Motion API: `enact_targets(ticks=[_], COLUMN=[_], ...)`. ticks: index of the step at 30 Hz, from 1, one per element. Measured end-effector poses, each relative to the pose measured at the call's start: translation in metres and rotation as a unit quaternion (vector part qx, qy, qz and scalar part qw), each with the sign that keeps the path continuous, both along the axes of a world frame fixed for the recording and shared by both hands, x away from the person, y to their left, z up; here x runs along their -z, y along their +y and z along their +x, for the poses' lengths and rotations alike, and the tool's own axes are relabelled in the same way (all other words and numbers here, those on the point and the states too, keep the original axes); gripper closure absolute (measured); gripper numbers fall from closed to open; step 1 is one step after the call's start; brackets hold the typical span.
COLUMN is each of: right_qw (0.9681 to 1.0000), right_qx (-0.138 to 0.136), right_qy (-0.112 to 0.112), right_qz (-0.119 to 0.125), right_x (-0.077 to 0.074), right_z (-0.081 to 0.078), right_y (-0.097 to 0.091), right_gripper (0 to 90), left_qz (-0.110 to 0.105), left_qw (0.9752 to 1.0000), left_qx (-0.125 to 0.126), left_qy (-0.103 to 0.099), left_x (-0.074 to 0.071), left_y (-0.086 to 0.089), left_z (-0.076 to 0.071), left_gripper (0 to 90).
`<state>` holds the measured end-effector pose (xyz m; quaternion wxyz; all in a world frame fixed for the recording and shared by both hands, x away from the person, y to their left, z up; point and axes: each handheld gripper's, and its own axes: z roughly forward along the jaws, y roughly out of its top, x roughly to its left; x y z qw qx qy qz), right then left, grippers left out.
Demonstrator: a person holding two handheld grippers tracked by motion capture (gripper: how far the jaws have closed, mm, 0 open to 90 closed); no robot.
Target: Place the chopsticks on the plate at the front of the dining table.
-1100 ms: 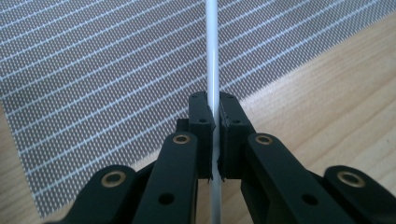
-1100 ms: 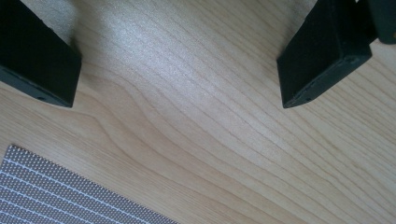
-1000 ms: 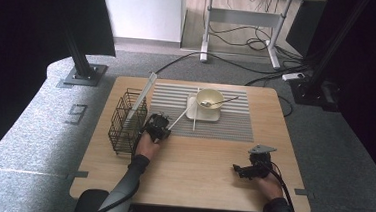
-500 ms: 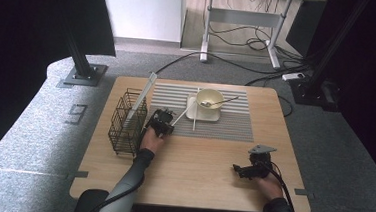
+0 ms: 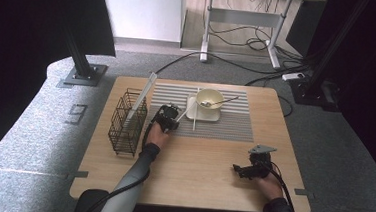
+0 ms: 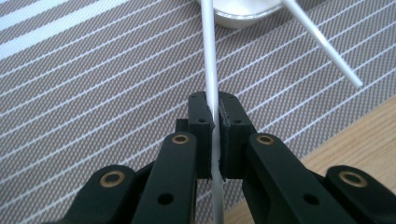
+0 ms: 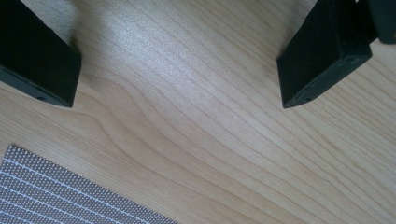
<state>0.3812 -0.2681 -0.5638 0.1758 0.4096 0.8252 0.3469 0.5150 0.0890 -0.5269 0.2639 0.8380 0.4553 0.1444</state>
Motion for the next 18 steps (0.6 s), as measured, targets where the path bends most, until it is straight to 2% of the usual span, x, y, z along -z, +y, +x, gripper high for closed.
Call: enact_targets(ticks=[10, 18], right_qw=[1.0, 1.0], right_qx=[0.0, 0.0], right_qy=[0.001, 0.001], right_qz=[0.0, 0.0], right_x=[0.0, 0.0], right_z=[0.0, 0.0], right_y=[0.0, 0.0], right_gripper=[0.0, 0.0], left_qz=[-0.007, -0.018], left_qw=[0.9999, 0.9996], left_qx=[0.009, 0.021], left_qy=[-0.004, 0.002], left_x=[-0.001, 0.001], left_y=[-0.012, -0.02], left_z=[0.009, 0.016], left_gripper=[82.6, 80.5])
